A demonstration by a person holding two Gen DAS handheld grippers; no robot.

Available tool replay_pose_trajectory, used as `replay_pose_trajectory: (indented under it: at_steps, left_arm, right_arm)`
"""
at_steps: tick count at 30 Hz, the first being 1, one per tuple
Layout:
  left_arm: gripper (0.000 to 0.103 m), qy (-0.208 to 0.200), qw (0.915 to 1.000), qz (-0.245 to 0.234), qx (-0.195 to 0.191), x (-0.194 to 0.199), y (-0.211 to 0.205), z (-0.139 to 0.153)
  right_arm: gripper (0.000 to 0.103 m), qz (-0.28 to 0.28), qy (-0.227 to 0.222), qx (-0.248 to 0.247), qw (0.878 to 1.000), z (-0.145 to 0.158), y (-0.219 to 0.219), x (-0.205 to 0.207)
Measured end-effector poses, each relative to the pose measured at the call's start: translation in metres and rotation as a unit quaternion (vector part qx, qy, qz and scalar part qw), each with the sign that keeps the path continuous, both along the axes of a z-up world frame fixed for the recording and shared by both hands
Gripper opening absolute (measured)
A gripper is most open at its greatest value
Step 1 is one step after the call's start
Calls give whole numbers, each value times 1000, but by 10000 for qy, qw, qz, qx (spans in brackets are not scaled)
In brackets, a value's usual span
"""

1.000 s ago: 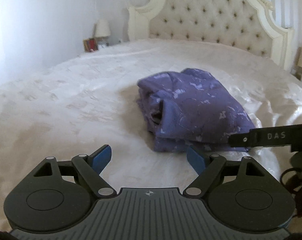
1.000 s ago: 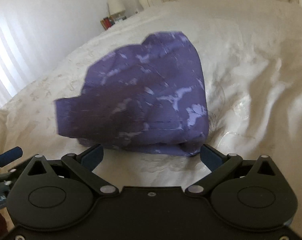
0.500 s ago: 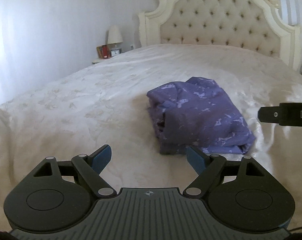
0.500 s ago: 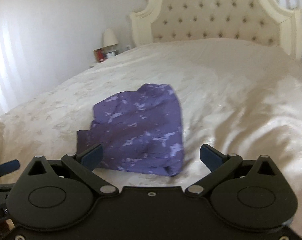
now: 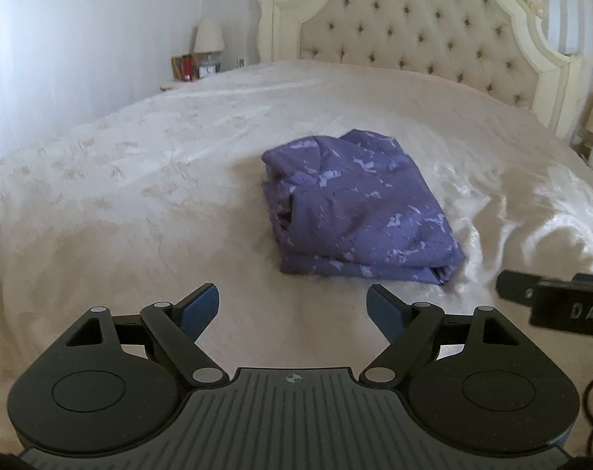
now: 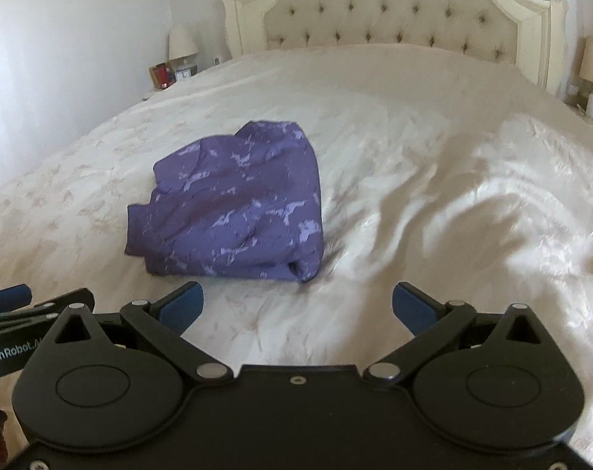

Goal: Fold large clothes

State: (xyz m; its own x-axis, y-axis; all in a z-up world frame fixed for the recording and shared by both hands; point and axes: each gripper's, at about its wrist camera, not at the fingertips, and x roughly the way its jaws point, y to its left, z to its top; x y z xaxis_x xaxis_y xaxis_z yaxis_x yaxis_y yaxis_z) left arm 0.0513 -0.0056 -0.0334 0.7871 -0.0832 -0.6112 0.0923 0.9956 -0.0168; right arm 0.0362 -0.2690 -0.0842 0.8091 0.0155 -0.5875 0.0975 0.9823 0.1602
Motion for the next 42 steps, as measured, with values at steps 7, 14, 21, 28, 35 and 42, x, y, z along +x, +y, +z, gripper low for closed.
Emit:
replay_pose_trajectory:
  at_steps: [7, 14, 21, 28, 35, 42]
  left_arm:
    - [82, 83, 9999, 30, 57, -3, 0, 0]
    - [82, 129, 9999, 45, 71, -5, 1, -1]
    - [82, 152, 9998, 49, 85, -5, 1, -2]
    - [82, 187, 9998, 57, 74, -3, 4, -3]
    - [82, 195, 9998, 47, 76, -4, 3, -4]
    - [82, 211, 9997, 36, 80, -3, 1, -4]
  right_arm:
    - [102, 11, 10, 76, 10000, -1, 1, -4]
    - [102, -20, 44, 142, 9999, -2, -1, -5]
    - [102, -93, 55, 194, 9998, -2, -3, -6]
    - [102, -81, 113, 201, 9997, -3, -2, -5]
    - [102, -84, 129, 209, 9997, -4, -1, -5]
    - [102, -79, 143, 233, 9996, -4, -1, -4]
